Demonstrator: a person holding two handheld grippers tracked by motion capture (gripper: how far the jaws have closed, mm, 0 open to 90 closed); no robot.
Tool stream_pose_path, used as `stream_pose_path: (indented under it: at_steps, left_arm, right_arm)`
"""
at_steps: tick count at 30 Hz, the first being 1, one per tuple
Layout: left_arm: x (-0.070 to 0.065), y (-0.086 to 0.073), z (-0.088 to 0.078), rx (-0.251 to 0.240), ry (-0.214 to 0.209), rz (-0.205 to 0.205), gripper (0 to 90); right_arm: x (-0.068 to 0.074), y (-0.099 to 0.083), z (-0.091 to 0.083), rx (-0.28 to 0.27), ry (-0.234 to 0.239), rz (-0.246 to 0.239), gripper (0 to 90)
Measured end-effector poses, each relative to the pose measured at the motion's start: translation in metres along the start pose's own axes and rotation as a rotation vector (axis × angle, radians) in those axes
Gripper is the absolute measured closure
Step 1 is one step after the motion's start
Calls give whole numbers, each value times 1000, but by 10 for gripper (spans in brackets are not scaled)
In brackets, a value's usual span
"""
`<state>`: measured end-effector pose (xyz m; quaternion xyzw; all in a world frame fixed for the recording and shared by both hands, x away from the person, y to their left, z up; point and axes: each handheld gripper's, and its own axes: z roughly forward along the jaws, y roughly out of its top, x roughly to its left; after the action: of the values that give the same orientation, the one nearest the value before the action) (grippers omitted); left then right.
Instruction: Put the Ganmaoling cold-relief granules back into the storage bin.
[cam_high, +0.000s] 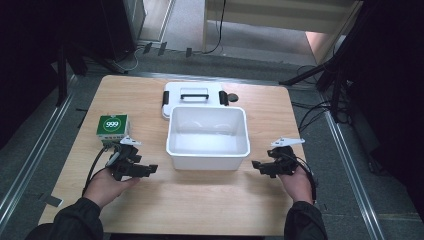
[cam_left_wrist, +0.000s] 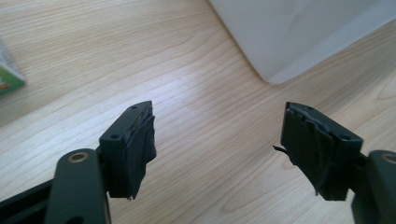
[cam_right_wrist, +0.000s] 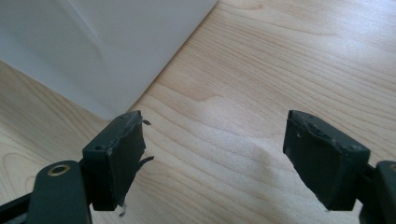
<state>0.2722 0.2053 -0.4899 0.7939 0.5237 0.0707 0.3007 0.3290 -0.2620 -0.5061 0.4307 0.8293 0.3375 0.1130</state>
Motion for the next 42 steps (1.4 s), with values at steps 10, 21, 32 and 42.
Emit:
stream_pose_path:
  at_steps: [10,21,32,42]
  left_arm:
    - [2,2,-4,-2,16,-10,311]
    - [2,3,-5,3,14,-23,305]
    - [4,3,-8,5,17,-26,296]
    - [7,5,-21,3,41,-68,267]
  right_arm:
    - [0,-2,1,12,-31,-23,206]
    - [-1,-4,2,27,-33,-33,206]
    - [-1,-4,5,40,-37,-29,205]
    - [0,-4,6,34,-49,-60,206]
